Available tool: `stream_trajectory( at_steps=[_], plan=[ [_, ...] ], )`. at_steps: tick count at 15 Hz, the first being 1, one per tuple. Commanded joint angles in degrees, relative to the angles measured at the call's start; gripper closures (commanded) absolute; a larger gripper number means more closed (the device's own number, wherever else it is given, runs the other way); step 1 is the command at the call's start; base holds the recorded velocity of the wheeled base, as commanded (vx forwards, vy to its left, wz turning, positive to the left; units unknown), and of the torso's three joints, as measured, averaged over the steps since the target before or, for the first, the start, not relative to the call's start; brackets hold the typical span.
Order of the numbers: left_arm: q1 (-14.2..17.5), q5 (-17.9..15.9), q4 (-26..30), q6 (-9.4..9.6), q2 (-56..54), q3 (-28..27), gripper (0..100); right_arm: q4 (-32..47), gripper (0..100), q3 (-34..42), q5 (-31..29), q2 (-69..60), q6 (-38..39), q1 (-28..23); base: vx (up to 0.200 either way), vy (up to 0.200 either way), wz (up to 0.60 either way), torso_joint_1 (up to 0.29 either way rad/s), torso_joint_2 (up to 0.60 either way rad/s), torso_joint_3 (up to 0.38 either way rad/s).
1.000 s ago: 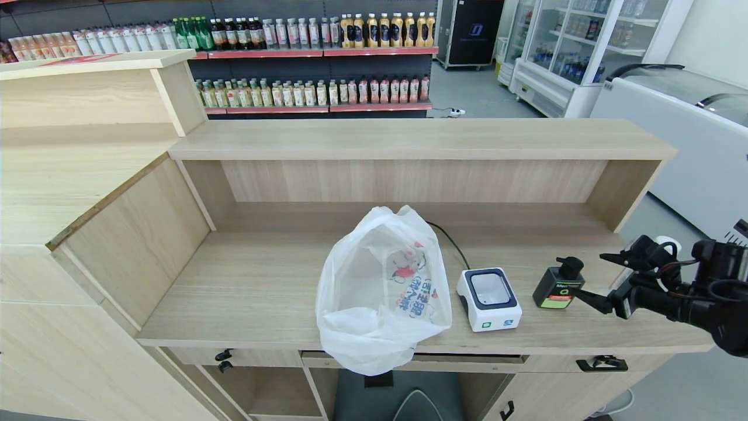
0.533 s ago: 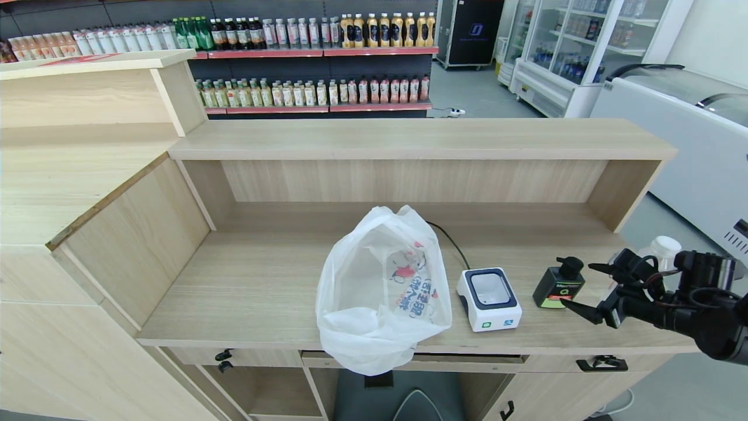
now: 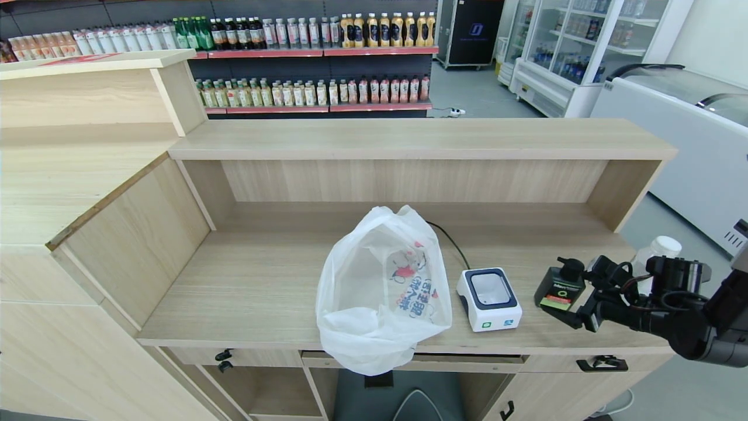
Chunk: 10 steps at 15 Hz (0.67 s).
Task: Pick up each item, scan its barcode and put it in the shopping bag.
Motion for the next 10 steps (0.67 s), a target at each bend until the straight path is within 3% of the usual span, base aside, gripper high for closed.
stream_trajectory(
  at_steps=[1, 10],
  plan=[
    [0.0, 0.0, 0.0, 0.0, 0.0, 0.0, 100, 0.0, 0, -0.9, 0.8, 1.3, -0.1, 0.3, 0.0, 0.0, 0.0, 0.0, 0.0, 0.0],
    [0.0, 0.0, 0.0, 0.0, 0.0, 0.0, 100, -0.2, 0, 0.3, 4.3, 2.0, 0.2, 0.2, 0.0, 0.0, 0.0, 0.0, 0.0, 0.0]
  ],
)
